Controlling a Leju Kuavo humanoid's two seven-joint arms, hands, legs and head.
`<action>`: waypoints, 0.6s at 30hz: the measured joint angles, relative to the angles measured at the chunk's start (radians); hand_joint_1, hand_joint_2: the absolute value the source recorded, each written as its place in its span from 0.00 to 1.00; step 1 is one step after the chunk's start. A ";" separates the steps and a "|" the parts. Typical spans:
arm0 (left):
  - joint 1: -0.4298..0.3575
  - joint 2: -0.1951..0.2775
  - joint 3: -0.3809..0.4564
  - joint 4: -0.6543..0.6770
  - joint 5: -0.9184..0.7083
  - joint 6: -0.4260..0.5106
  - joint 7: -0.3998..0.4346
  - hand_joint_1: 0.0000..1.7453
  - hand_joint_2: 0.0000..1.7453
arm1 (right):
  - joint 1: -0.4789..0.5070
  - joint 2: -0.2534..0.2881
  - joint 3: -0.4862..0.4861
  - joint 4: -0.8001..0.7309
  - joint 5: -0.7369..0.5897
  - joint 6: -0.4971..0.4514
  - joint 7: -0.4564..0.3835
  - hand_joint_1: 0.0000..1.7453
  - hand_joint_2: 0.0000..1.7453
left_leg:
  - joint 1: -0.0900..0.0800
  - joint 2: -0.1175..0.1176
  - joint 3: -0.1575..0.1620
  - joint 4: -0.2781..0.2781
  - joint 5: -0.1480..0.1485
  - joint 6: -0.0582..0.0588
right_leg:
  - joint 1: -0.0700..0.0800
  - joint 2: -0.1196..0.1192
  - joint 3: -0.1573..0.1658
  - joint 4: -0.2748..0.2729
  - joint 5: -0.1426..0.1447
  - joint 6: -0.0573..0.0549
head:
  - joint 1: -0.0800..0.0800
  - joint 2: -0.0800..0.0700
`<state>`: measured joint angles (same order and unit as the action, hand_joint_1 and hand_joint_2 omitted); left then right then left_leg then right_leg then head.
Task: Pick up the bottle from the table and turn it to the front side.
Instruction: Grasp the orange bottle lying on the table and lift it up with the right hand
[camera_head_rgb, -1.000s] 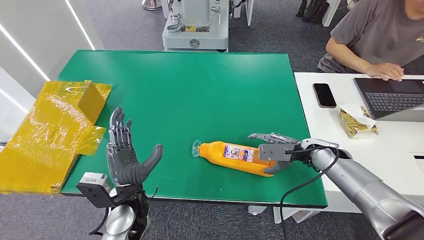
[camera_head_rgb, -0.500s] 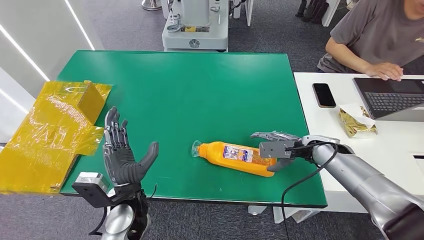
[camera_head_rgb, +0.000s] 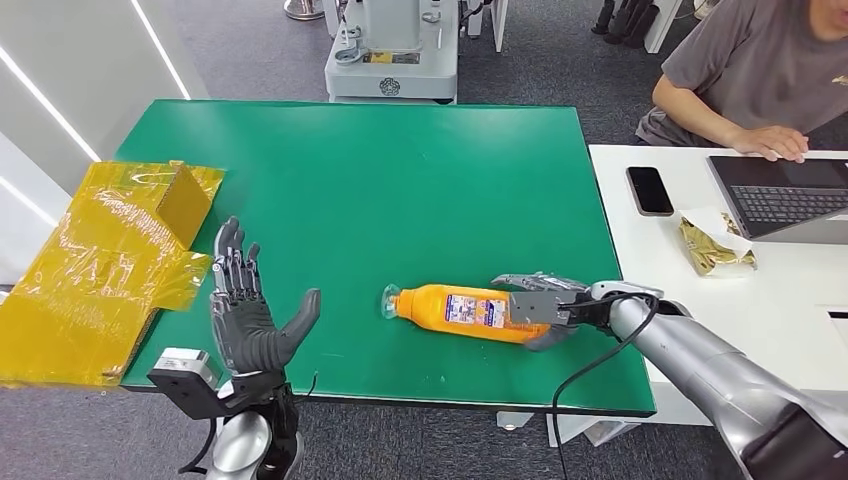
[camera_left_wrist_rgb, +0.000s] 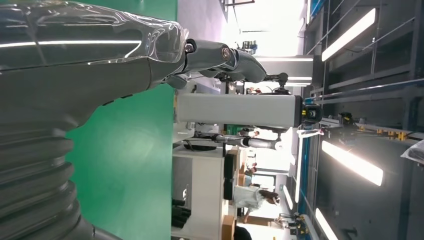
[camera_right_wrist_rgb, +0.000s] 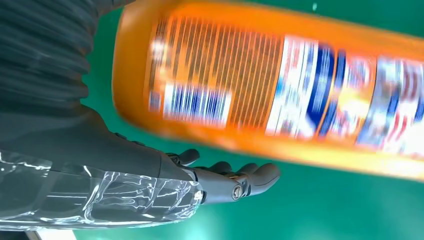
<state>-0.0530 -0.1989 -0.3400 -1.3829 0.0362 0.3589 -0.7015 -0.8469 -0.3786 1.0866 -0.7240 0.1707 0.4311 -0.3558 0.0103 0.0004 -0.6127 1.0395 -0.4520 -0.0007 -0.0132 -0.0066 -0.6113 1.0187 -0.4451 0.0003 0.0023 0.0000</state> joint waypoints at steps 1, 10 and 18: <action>0.002 0.000 0.000 0.000 -0.004 -0.004 0.000 0.00 1.00 | 0.007 0.000 0.001 0.002 0.000 -0.012 -0.003 0.00 1.00 | 0.000 0.000 0.000 0.000 0.000 0.000 | 0.000 0.000 0.000 0.000 0.000 0.000 | 0.000 0.000; 0.009 -0.007 0.000 0.000 -0.035 -0.047 0.002 0.00 1.00 | 0.058 0.005 -0.012 0.001 -0.002 -0.073 -0.011 0.00 1.00 | 0.000 0.000 0.001 0.000 0.000 0.000 | 0.000 0.000 0.000 0.000 0.000 0.000 | 0.000 0.000; 0.012 -0.018 0.000 -0.001 -0.051 -0.062 0.016 0.00 1.00 | 0.080 0.004 -0.035 -0.011 0.000 -0.085 -0.009 0.87 1.00 | 0.000 0.001 0.001 0.000 0.000 0.000 | 0.000 0.001 0.000 0.000 0.000 0.000 | 0.000 0.000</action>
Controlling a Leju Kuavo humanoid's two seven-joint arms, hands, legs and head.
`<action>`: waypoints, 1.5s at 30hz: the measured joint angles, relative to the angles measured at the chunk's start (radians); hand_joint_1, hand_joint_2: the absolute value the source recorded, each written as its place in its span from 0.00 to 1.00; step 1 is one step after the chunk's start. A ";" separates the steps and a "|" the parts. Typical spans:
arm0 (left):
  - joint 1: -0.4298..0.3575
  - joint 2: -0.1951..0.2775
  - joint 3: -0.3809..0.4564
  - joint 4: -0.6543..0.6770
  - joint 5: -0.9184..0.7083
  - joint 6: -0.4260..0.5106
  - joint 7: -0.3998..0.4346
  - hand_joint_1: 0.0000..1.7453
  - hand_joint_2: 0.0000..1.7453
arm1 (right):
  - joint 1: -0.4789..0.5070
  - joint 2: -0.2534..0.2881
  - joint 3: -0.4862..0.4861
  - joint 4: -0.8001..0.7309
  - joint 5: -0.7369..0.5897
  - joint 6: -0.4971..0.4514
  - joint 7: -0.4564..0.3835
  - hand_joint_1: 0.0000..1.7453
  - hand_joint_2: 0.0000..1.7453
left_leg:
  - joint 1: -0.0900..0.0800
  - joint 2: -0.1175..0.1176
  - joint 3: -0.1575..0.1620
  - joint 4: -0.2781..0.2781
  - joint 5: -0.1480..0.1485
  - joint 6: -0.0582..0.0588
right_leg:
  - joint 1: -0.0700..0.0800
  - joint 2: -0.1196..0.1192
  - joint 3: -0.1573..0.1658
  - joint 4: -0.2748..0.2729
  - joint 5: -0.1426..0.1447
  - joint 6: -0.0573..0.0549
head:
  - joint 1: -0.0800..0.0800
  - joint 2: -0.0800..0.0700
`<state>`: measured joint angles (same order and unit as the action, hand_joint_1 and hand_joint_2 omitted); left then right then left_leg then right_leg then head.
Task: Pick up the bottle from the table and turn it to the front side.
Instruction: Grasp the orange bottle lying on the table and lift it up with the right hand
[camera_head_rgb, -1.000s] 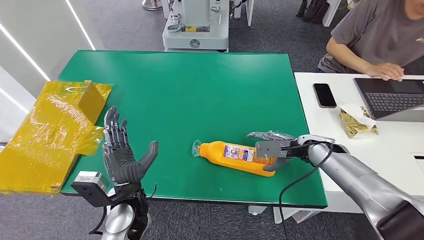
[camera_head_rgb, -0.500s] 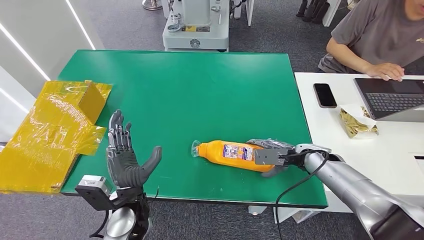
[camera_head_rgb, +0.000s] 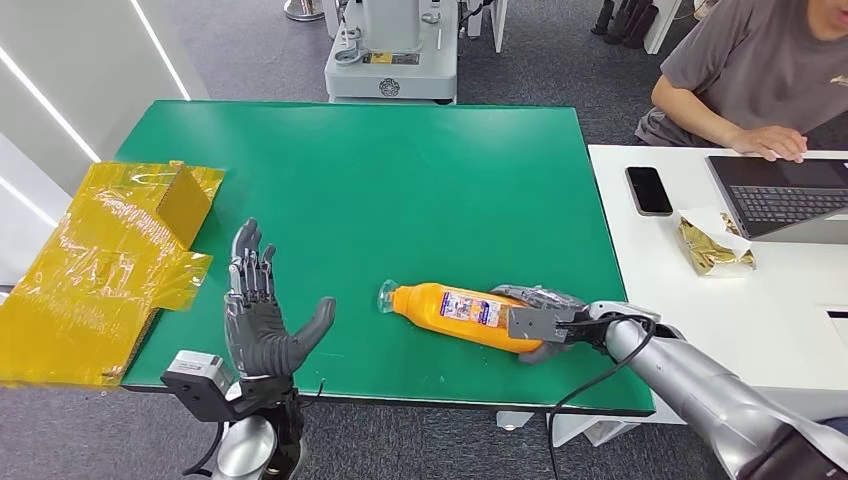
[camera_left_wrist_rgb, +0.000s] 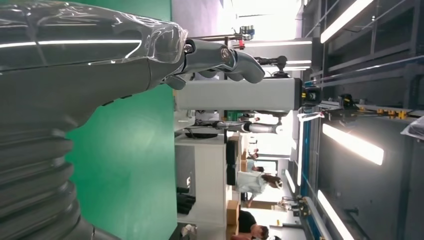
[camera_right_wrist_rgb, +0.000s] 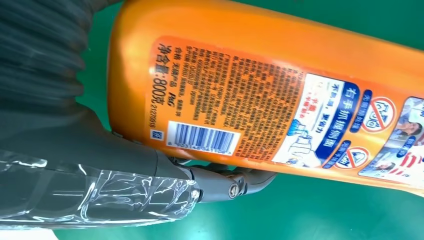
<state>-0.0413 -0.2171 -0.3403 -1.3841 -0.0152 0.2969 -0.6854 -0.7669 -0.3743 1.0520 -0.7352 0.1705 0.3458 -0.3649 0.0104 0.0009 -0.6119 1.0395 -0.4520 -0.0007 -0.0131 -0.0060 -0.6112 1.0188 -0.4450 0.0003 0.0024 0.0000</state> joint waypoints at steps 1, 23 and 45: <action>0.001 -0.001 0.000 -0.001 -0.003 -0.003 0.002 0.00 1.00 | 0.005 -0.001 -0.004 -0.004 0.001 -0.002 0.001 0.94 1.00 | 0.000 0.000 0.000 0.000 0.000 0.000 | 0.000 0.000 0.000 0.000 0.000 0.000 | 0.000 0.000; 0.019 -0.012 0.001 -0.033 -0.039 -0.029 0.034 0.00 1.00 | 0.081 -0.032 -0.063 -0.106 0.024 -0.024 0.009 1.00 1.00 | 0.000 0.000 0.000 0.000 0.000 0.000 | 0.000 0.000 0.000 0.000 0.000 0.000 | 0.000 0.000; 0.038 -0.019 0.001 -0.056 -0.038 0.002 0.025 0.00 1.00 | 0.283 0.042 -0.321 -0.256 0.127 -0.377 -0.110 1.00 1.00 | 0.000 0.000 -0.001 0.000 0.000 0.000 | 0.000 -0.001 0.000 0.000 -0.001 0.001 | 0.000 0.000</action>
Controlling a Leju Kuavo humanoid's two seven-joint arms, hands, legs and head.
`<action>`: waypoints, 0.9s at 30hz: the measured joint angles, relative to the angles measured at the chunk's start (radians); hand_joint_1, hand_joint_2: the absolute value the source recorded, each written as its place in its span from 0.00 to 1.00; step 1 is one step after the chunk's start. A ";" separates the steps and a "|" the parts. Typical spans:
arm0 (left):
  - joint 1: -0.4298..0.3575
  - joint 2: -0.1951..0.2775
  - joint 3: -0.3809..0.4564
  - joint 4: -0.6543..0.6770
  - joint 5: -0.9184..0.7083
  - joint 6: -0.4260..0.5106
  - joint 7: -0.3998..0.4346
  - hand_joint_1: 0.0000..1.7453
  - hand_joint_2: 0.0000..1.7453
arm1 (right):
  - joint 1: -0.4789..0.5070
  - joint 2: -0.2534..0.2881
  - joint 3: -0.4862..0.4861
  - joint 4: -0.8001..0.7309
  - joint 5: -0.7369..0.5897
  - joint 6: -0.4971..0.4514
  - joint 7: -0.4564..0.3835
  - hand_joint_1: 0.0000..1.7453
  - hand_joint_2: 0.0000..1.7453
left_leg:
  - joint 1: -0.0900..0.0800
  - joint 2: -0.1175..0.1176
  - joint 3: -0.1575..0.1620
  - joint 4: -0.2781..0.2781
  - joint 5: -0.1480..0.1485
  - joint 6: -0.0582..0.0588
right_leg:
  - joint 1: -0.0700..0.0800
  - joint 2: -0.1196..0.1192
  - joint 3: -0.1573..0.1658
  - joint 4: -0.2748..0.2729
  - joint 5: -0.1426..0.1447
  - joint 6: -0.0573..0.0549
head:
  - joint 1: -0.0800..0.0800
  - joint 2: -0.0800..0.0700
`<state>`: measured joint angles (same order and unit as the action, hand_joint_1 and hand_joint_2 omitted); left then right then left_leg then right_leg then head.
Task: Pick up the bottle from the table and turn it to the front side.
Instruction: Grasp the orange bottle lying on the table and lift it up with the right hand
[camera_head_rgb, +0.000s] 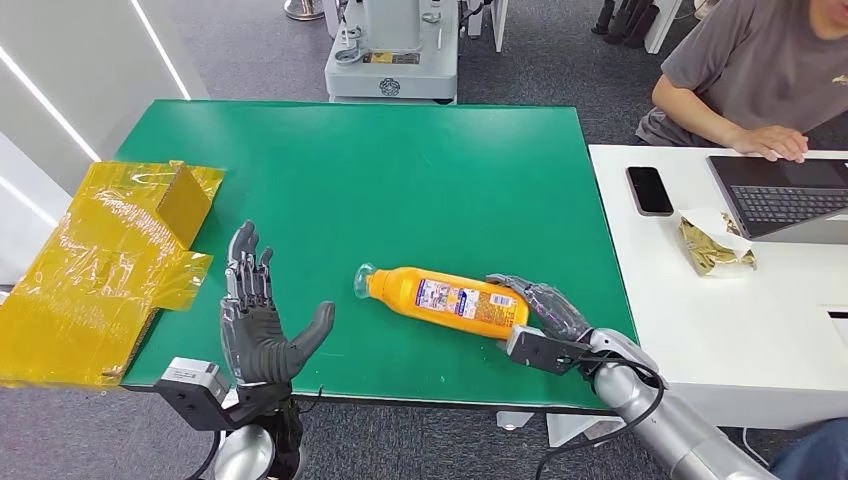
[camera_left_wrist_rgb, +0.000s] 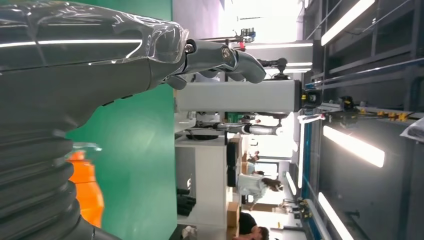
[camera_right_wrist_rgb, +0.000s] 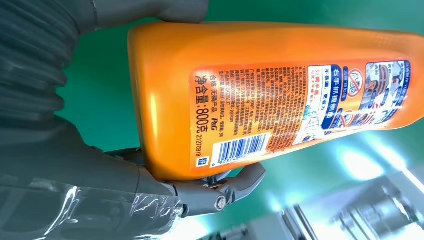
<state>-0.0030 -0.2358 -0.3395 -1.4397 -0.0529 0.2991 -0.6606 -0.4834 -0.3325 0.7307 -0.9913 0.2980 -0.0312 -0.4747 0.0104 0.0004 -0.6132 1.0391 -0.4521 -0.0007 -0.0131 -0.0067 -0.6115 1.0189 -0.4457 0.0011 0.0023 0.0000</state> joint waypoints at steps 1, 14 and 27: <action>0.000 0.000 0.000 0.000 0.001 0.004 -0.002 0.00 1.00 | 0.006 0.011 -0.016 -0.002 -0.002 -0.018 -0.009 1.00 1.00 | 0.000 0.000 0.000 0.000 0.000 0.000 | 0.000 0.000 0.000 0.000 0.000 0.000 | 0.000 0.000; 0.000 0.000 0.000 0.000 0.008 0.037 -0.012 0.00 1.00 | 0.024 0.091 -0.093 -0.004 -0.001 -0.108 -0.071 1.00 1.00 | 0.000 0.000 0.000 0.000 0.000 0.000 | 0.000 0.000 0.000 0.000 0.000 0.000 | 0.000 0.000; 0.001 0.002 0.000 0.001 0.013 0.051 -0.012 0.00 1.00 | 0.000 0.133 -0.113 0.027 -0.046 -0.201 -0.124 1.00 1.00 | 0.000 0.000 0.000 0.000 0.000 0.000 | 0.000 0.000 0.000 0.000 0.000 0.000 | 0.000 0.000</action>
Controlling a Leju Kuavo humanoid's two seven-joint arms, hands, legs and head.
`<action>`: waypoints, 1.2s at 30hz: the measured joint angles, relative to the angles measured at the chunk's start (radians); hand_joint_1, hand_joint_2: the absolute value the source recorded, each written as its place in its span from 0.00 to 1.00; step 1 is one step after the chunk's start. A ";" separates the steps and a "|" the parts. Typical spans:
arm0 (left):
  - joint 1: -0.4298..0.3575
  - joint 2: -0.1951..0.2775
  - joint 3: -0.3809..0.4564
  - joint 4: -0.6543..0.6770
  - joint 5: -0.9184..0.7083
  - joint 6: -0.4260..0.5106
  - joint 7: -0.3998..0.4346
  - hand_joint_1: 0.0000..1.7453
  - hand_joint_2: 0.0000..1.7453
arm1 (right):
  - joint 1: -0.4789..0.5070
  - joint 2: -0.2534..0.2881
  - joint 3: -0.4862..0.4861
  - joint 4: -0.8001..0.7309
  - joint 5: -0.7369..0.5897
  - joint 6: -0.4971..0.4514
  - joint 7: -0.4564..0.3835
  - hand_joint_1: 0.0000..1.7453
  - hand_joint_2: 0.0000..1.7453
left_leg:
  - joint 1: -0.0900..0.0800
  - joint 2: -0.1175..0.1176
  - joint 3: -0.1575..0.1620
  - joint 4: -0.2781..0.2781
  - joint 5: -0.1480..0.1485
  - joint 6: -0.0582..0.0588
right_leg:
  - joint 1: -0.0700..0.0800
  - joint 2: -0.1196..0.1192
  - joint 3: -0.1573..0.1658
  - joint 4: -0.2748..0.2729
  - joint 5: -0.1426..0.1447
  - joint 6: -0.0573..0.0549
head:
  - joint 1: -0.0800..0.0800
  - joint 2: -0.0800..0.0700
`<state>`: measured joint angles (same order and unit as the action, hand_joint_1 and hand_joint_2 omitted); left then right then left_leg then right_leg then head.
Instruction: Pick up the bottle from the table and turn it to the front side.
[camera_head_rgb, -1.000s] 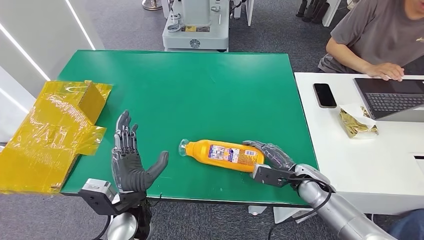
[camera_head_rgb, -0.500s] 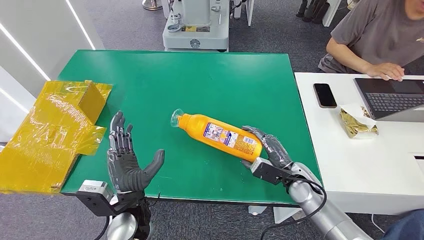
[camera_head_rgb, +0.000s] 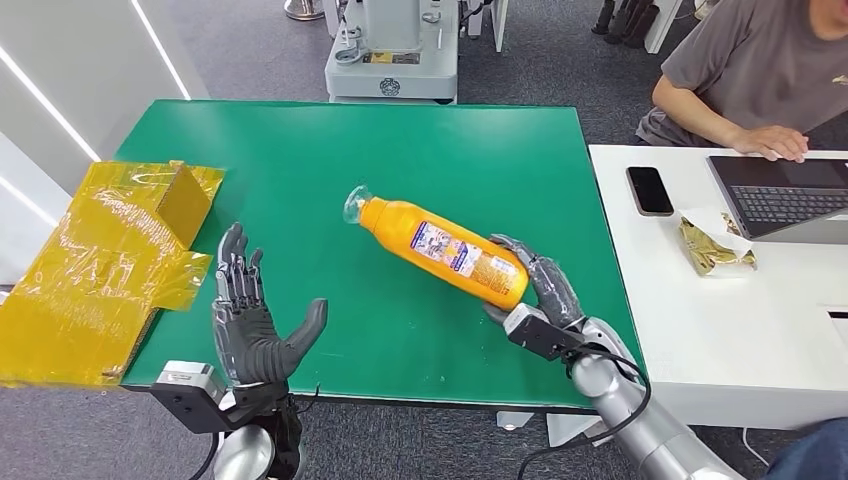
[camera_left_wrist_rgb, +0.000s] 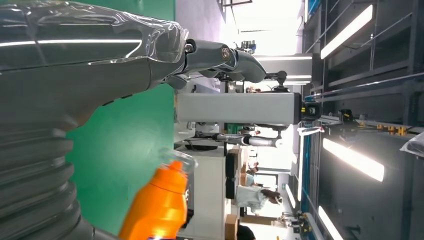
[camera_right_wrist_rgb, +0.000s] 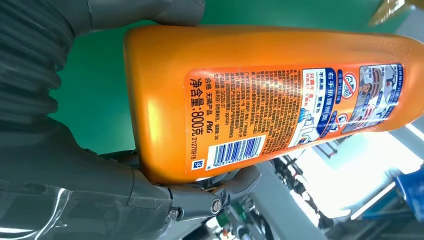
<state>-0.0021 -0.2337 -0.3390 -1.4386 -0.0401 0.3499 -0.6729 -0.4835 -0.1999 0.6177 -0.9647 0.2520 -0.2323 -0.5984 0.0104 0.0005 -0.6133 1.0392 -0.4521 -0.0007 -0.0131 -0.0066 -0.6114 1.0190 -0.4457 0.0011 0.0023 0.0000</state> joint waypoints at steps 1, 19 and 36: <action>0.000 0.000 0.000 0.001 0.003 0.002 0.000 0.00 1.00 | -0.003 0.005 -0.004 0.001 -0.002 -0.012 -0.005 1.00 1.00 | 0.000 0.000 0.000 0.000 0.000 0.000 | 0.000 0.000 0.000 0.000 0.000 0.000 | 0.000 0.000; -0.056 0.000 0.008 0.061 0.066 -0.049 0.038 0.00 1.00 | -0.009 0.112 -0.039 -0.081 -0.004 -0.184 -0.072 1.00 1.00 | 0.000 0.000 0.000 0.000 0.000 0.000 | 0.000 0.000 -0.001 0.000 0.000 0.000 | 0.000 0.000; -0.104 -0.009 0.007 0.103 0.118 -0.147 0.154 0.00 1.00 | 0.013 0.169 -0.043 -0.144 -0.006 -0.211 -0.087 1.00 1.00 | 0.000 0.000 0.000 0.000 0.000 0.000 | 0.000 0.001 -0.001 0.000 0.000 0.000 | 0.000 0.000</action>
<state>-0.1063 -0.2426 -0.3323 -1.3351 0.0782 0.2028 -0.5190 -0.4703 -0.0305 0.5742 -1.1090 0.2462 -0.4429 -0.6855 0.0105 0.0009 -0.6129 1.0392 -0.4520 -0.0008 -0.0131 -0.0060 -0.6121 1.0191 -0.4456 0.0010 0.0023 0.0000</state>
